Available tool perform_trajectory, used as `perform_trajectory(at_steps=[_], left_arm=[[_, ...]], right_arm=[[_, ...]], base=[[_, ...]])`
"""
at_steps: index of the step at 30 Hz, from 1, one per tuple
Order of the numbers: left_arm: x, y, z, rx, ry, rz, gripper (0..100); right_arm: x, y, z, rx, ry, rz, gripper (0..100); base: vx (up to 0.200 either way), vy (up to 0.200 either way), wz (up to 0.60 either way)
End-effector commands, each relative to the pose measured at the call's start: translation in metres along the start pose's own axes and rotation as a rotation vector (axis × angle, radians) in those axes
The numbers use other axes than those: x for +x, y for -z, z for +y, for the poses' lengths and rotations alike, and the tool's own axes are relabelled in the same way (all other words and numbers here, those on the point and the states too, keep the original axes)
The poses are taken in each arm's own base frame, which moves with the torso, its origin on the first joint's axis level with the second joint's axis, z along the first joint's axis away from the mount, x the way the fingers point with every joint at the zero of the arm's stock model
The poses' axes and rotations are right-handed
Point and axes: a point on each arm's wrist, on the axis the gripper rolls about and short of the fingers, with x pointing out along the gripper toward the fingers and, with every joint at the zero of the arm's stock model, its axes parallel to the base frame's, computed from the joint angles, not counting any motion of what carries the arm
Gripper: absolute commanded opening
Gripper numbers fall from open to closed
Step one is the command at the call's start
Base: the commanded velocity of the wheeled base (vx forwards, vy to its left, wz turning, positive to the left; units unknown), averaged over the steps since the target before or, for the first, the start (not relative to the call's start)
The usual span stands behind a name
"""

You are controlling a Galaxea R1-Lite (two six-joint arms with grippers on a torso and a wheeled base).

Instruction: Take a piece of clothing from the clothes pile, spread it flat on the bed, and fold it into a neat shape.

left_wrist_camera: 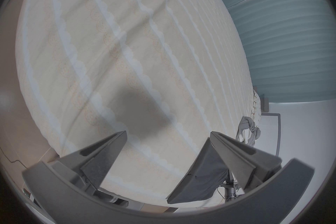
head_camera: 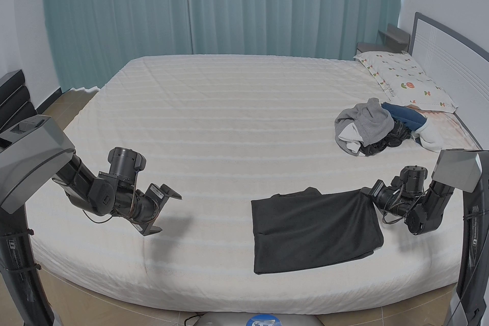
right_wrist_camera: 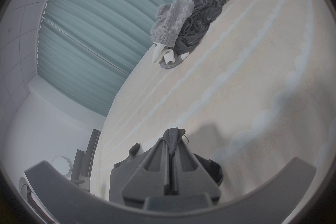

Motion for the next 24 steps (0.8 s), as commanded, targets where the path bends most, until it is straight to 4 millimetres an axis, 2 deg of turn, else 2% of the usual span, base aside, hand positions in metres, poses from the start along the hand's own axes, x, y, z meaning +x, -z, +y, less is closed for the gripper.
perform_trajectory(at_steps=[1, 2, 6, 11, 12, 15, 18, 24], left_arm=[[0.0, 0.0, 0.0, 0.001, -0.001, 0.001, 100], [0.0, 0.0, 0.0, -0.001, -0.001, 0.001, 100], [0.0, 0.0, 0.0, -0.001, -0.001, 0.001, 100], [0.0, 0.0, 0.0, 0.001, -0.001, 0.001, 100], [0.0, 0.0, 0.0, 0.001, -0.001, 0.001, 100], [0.0, 0.0, 0.001, 0.001, -0.002, 0.001, 100], [0.0, 0.001, 0.0, 0.002, -0.002, 0.002, 100], [0.0, 0.001, 0.0, 0.002, -0.001, 0.004, 100]], right_arm=[[0.007, 0.007, -0.008, 0.004, 0.011, 0.015, 0], [0.007, 0.006, -0.008, 0.005, 0.011, 0.013, 100], [0.004, 0.003, -0.006, 0.003, -0.007, -0.011, 100], [-0.012, -0.004, 0.002, -0.01, -0.036, -0.055, 100], [-0.025, -0.002, 0.005, -0.007, -0.017, -0.04, 100], [-0.039, -0.001, 0.011, -0.007, -0.003, -0.023, 100], [-0.053, 0.006, 0.01, -0.031, 0.042, 0.022, 100], [-0.093, 0.039, -0.003, -0.132, 0.129, 0.147, 100]], base=[[0.0, 0.0, 0.0], [0.0, 0.0, 0.0], [0.0, 0.0, 0.0], [0.0, 0.0, 0.0], [0.0, 0.0, 0.0], [0.0, 0.0, 0.0], [0.0, 0.0, 0.0], [0.0, 0.0, 0.0]])
